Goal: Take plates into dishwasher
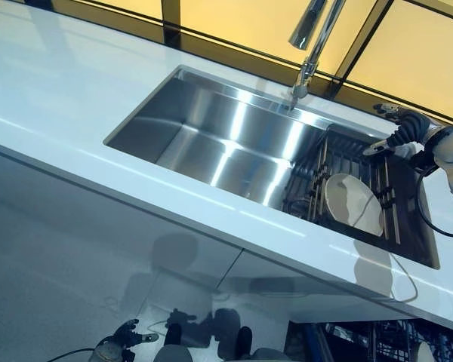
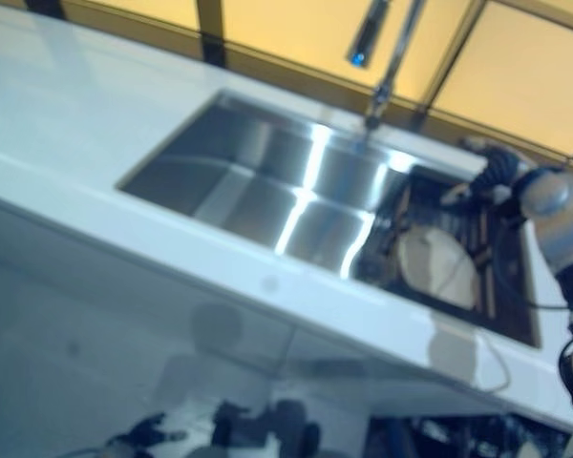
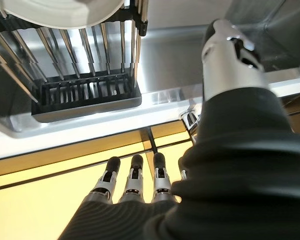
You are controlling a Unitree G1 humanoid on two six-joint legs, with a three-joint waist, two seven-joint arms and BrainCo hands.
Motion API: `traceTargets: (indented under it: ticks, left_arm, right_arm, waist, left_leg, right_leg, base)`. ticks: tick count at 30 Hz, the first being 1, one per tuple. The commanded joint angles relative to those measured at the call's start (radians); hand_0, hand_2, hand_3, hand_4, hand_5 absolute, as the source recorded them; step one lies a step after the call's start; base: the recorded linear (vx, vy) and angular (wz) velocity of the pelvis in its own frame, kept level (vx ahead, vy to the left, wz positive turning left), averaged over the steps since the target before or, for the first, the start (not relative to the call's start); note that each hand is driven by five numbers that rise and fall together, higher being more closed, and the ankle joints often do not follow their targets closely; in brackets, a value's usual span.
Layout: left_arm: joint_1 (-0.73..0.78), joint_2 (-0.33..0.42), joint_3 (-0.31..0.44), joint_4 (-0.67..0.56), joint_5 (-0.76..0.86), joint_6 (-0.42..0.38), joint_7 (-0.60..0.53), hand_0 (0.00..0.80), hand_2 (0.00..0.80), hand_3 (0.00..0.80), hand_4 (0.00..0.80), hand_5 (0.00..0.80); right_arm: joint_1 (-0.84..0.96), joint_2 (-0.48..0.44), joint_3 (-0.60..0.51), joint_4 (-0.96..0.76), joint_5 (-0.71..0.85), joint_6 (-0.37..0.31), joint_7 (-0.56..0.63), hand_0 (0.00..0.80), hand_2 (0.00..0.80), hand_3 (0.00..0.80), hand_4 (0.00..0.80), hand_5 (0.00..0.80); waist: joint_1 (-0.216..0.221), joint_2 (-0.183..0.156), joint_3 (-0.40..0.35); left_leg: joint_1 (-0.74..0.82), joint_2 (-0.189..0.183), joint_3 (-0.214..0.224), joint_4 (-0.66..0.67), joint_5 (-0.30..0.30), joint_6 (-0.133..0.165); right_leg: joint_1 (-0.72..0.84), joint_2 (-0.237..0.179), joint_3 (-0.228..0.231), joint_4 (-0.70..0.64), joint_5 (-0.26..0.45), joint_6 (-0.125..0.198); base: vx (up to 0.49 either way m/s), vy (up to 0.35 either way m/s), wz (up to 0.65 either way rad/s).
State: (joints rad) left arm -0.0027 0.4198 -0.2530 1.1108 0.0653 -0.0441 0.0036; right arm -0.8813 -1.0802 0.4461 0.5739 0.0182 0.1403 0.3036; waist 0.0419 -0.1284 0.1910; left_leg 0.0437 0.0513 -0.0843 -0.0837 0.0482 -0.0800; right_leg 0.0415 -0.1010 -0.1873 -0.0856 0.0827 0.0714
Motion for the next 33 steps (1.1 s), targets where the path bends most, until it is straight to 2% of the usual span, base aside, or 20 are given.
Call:
traceTargets:
  ticks: [1,14,17,24,33]
  left_arm:
    - [0.003,0.025,-0.017,0.007,0.022,-0.016,0.016,0.0,0.0,0.0,0.0,0.0]
    - [0.003,0.009,-0.047,-0.024,0.027,-0.015,0.005,0.0,0.0,0.0,0.0,0.0]
    - [0.001,0.009,-0.05,-0.022,0.027,-0.013,0.004,0.0,0.0,0.0,0.0,0.0]
    - [-0.021,0.004,-0.065,-0.022,0.033,-0.022,-0.007,0.0,0.0,0.0,0.0,0.0]
    - [-0.055,0.01,-0.085,-0.038,0.027,-0.012,-0.024,0.0,0.0,0.0,0.0,0.0]
  right_arm:
    - [-0.095,-0.04,0.026,0.02,-0.031,0.005,0.011,0.0,0.0,0.0,0.0,0.0]
    - [-0.211,0.027,0.133,0.194,-0.08,-0.027,0.113,0.0,0.0,0.0,0.0,0.0]
    - [-0.228,0.026,0.151,0.225,-0.082,-0.034,0.14,0.0,0.0,0.0,0.0,0.0]
    - [-0.272,0.008,0.176,0.29,-0.096,-0.071,0.161,0.0,0.0,0.0,0.0,0.0]
    - [-0.311,-0.01,0.226,0.202,-0.125,-0.057,0.16,0.0,0.0,0.0,0.0,0.0]
  waist:
    - [0.014,0.014,0.01]
    - [-0.016,0.06,0.023]
    - [-0.021,0.065,0.026]
    - [-0.023,0.084,0.042]
    - [-0.034,0.093,0.054]
  left_leg:
    - [0.086,-0.028,0.1,0.031,-0.128,0.066]
    - [0.06,-0.005,0.155,0.099,-0.138,0.03]
    - [0.055,-0.005,0.154,0.124,-0.143,0.024]
    - [0.022,0.003,0.14,0.178,-0.106,0.001]
    - [0.007,-0.002,0.115,0.17,-0.087,-0.007]
  right_leg:
    - [-0.102,-0.021,0.017,0.097,0.003,0.052]
    - [-0.11,0.024,0.05,0.061,-0.008,0.005]
    - [-0.113,0.026,0.055,0.067,-0.014,-0.004]
    - [-0.138,0.032,0.051,0.084,-0.03,-0.026]
    - [-0.187,0.035,0.049,0.104,-0.037,-0.038]
  base:
    - [0.046,-0.151,0.01]
    - [0.05,-0.124,-0.1]
    - [0.068,-0.085,-0.07]
    - [0.023,-0.04,-0.04]
    - [-0.002,-0.007,-0.02]
